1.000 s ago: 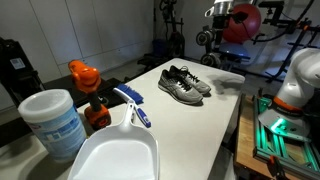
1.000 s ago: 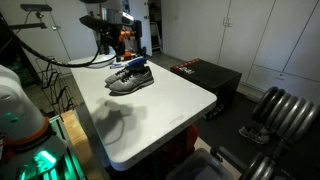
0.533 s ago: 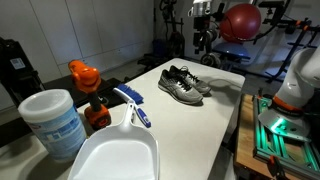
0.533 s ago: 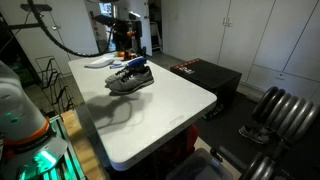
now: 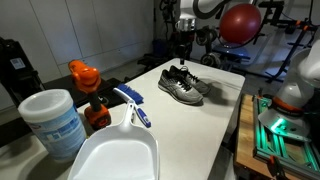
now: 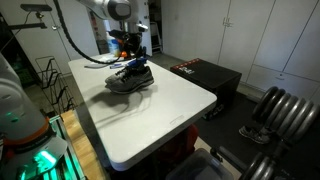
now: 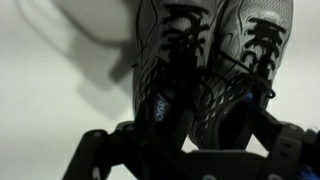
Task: Turn the sneakers to the right
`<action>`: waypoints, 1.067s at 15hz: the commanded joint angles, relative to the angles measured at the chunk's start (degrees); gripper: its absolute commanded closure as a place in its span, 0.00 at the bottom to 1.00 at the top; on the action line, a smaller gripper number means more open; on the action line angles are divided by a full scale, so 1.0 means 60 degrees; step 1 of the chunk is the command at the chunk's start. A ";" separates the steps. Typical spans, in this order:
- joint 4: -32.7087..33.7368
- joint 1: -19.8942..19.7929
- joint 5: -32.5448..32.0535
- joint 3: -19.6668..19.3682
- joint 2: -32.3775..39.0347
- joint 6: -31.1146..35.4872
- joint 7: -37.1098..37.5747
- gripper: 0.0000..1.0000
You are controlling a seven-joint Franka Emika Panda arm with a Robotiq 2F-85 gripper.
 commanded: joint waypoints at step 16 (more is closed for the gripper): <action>0.0215 0.0262 0.0067 0.0230 0.1796 0.1972 -0.0090 0.00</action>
